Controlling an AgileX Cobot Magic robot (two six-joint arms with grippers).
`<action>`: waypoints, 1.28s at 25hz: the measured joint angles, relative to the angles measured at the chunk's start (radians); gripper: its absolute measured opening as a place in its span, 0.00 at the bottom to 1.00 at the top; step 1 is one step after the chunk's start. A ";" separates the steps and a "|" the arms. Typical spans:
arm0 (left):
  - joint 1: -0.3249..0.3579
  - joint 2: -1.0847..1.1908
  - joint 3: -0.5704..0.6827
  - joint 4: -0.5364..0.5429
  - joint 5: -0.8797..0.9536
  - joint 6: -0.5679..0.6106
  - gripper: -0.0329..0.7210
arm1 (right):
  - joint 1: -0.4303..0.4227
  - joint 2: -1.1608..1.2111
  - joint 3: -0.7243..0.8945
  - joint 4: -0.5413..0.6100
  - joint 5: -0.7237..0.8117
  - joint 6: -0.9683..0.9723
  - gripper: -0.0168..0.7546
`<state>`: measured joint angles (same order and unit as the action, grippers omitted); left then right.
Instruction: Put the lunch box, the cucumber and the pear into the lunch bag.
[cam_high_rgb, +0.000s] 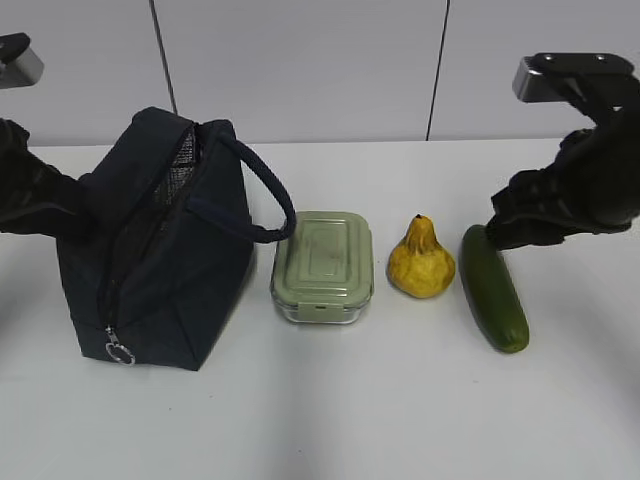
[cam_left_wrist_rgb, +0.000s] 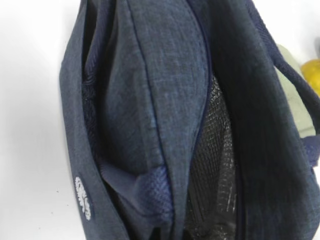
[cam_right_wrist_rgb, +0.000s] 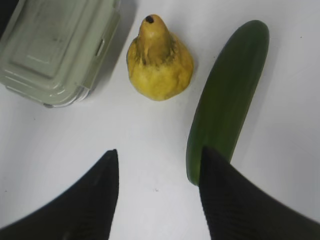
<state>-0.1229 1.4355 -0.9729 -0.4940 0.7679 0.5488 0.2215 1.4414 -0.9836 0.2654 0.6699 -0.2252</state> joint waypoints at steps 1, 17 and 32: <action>0.000 0.000 0.000 0.000 -0.001 0.000 0.02 | 0.000 0.023 -0.017 -0.005 0.000 0.009 0.55; 0.000 0.000 0.000 -0.004 -0.002 0.003 0.02 | -0.009 0.540 -0.513 -0.326 0.281 0.360 0.63; 0.000 0.000 0.000 -0.004 -0.003 0.003 0.02 | -0.064 0.726 -0.600 -0.200 0.334 0.309 0.63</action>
<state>-0.1229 1.4355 -0.9732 -0.4980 0.7649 0.5518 0.1578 2.1675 -1.5840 0.0653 1.0040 0.0836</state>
